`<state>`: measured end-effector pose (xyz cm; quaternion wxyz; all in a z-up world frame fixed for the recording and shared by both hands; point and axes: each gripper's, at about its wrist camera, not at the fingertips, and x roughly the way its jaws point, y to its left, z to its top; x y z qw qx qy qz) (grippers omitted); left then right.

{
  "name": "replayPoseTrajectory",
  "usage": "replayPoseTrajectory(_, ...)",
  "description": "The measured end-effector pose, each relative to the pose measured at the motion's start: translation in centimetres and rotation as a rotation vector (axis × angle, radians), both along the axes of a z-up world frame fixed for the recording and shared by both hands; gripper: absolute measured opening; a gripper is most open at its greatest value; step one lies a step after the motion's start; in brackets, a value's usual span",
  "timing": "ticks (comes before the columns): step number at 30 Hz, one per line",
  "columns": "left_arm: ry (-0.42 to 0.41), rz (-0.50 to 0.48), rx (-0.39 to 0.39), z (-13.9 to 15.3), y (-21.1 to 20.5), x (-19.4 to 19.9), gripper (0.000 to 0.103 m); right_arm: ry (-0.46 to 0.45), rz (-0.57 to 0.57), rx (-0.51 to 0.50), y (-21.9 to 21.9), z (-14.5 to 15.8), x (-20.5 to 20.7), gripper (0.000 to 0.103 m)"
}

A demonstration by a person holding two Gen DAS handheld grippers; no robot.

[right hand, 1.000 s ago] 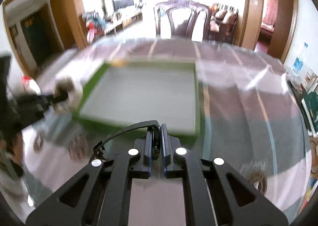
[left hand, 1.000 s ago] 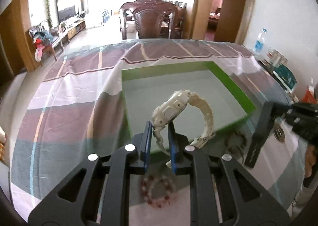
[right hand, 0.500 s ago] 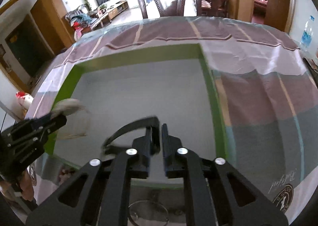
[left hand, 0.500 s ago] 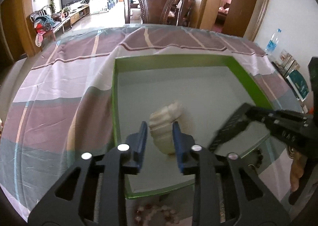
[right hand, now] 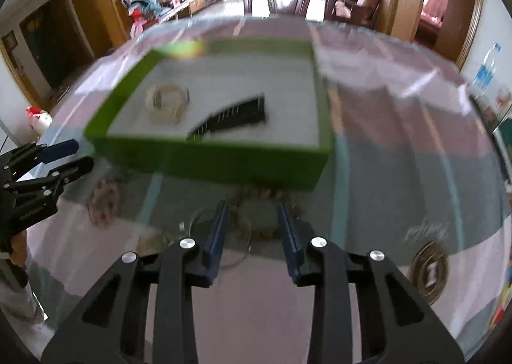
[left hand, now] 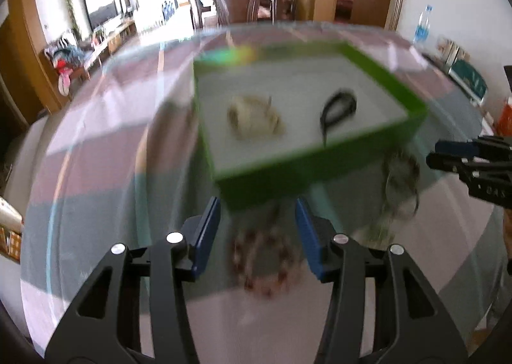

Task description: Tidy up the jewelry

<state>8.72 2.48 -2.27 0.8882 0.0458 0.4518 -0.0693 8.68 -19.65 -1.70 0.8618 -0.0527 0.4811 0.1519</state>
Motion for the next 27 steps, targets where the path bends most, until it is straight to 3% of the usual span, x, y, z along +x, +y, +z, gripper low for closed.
replayPoseTrajectory(4,0.072,0.016,0.03,-2.5,0.7,-0.7,0.046,0.053,-0.002,0.014,0.3,-2.6,0.3,0.034)
replayPoseTrajectory(8,0.127,0.011,0.023,-4.7,0.8,-0.9,0.036,0.067,0.015,-0.004,0.8,-3.4,0.2,0.034)
replayPoseTrajectory(11,0.118,-0.029,0.012,-4.6,-0.2,-0.9,0.029,0.059,0.014,0.009,0.5,-3.3,0.1,0.034)
replayPoseTrajectory(13,0.124,-0.083,-0.011,-4.7,-1.2,-1.0,0.029,0.06,0.012,0.017,0.3,-3.4,0.3,0.034)
replayPoseTrajectory(16,0.104,-0.184,0.03,-4.7,-3.9,-0.9,0.031,0.062,0.01,0.023,0.1,-3.5,0.1,0.034)
replayPoseTrajectory(19,0.095,-0.262,0.021,-4.3,-5.8,-0.5,0.031,0.058,0.017,0.031,0.0,-3.3,-0.1,0.034)
replayPoseTrajectory(22,0.064,-0.239,0.066,-4.2,-6.5,0.4,0.031,0.034,0.069,0.041,0.6,-2.7,-0.9,0.034)
replayPoseTrajectory(27,0.043,-0.212,0.04,-5.0,-5.9,0.7,0.031,0.001,0.194,0.015,2.9,-2.8,-2.6,0.034)
